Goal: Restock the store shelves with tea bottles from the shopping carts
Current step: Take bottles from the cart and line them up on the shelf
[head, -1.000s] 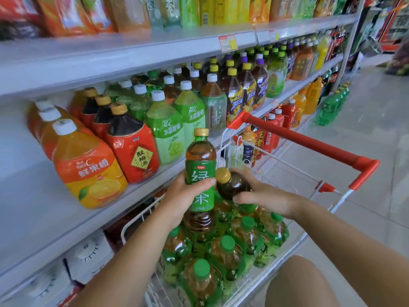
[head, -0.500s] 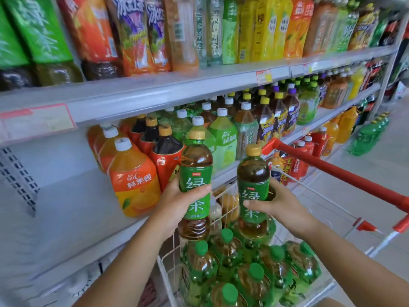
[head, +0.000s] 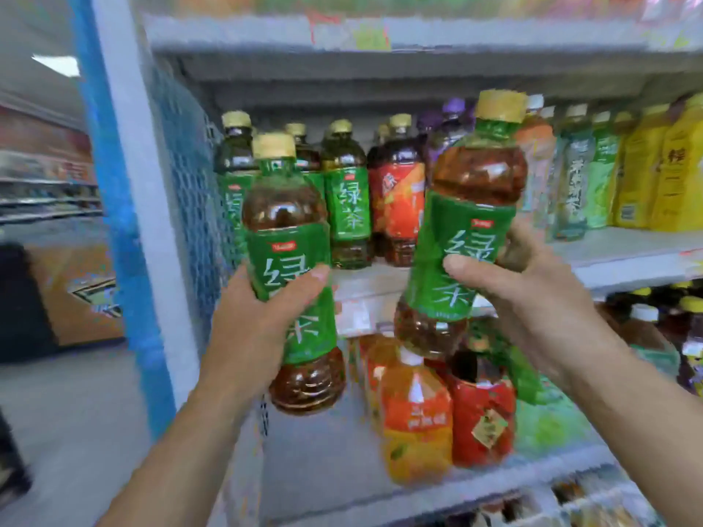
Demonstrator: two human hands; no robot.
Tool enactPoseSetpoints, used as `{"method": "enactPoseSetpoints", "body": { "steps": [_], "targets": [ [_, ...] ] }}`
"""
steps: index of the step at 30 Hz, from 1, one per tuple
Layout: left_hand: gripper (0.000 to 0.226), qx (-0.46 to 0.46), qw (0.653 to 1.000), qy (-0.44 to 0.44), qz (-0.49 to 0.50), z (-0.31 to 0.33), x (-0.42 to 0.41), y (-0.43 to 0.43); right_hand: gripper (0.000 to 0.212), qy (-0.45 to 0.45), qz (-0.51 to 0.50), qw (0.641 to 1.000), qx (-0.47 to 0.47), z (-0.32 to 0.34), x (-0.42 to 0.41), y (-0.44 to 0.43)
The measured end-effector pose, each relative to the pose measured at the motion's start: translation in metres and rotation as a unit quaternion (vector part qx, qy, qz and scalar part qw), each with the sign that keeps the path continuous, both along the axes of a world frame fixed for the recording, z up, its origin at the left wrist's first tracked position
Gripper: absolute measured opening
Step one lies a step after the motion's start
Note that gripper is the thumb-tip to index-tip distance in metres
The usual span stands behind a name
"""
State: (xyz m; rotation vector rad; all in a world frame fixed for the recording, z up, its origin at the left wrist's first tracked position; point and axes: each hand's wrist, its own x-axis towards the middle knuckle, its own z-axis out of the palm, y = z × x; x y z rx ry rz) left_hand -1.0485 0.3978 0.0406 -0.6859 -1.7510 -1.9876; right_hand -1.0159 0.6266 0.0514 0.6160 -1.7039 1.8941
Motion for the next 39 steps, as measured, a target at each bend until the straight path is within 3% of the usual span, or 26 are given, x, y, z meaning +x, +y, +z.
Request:
{"method": "enactPoseSetpoints", "body": {
  "steps": [2, 5, 8, 19, 24, 28, 31, 34, 37, 39],
  "targets": [
    [0.046, 0.000, 0.999, 0.016, 0.034, 0.016, -0.004, -0.029, 0.052, 0.031, 0.022, 0.999, 0.008, 0.023, -0.015, -0.019],
    [0.047, -0.004, 0.998, 0.022, 0.064, 0.029, -0.012, -0.063, 0.057, 0.040, 0.033, 0.998, 0.034, 0.046, -0.043, -0.045],
    [0.039, -0.014, 0.999, 0.020, 0.048, 0.033, -0.017, -0.081, 0.060, 0.032, 0.009, 0.998, 0.060, 0.055, -0.074, -0.065],
    [0.029, 0.029, 1.000, 0.008, 0.007, 0.031, -0.034, -0.093, 0.030, -0.008, -0.020, 0.992, 0.125, 0.047, -0.136, -0.099],
    [0.040, 0.033, 0.999, 0.003, 0.010, 0.029, -0.035, -0.092, 0.038, -0.010, -0.068, 0.987, 0.148, 0.042, -0.145, -0.104],
    [0.046, 0.025, 0.999, -0.008, 0.022, 0.028, -0.033, -0.091, 0.070, -0.028, -0.143, 0.968, 0.203, 0.045, -0.135, -0.102],
    [0.060, 0.021, 0.999, -0.029, 0.027, 0.029, -0.029, -0.082, 0.057, 0.034, -0.201, 0.961, 0.185, 0.039, -0.095, -0.101],
    [0.051, 0.007, 1.000, -0.028, 0.004, 0.034, -0.023, -0.063, 0.034, 0.047, -0.112, 0.981, 0.149, 0.019, -0.051, -0.106],
    [0.050, -0.009, 0.998, -0.035, -0.060, 0.041, -0.018, -0.040, 0.055, 0.013, -0.021, 0.988, 0.156, 0.005, -0.030, -0.111],
    [0.049, -0.013, 0.995, -0.042, -0.087, 0.041, -0.020, -0.023, 0.070, 0.011, -0.029, 0.985, 0.168, 0.000, -0.030, -0.109]
  ]
}}
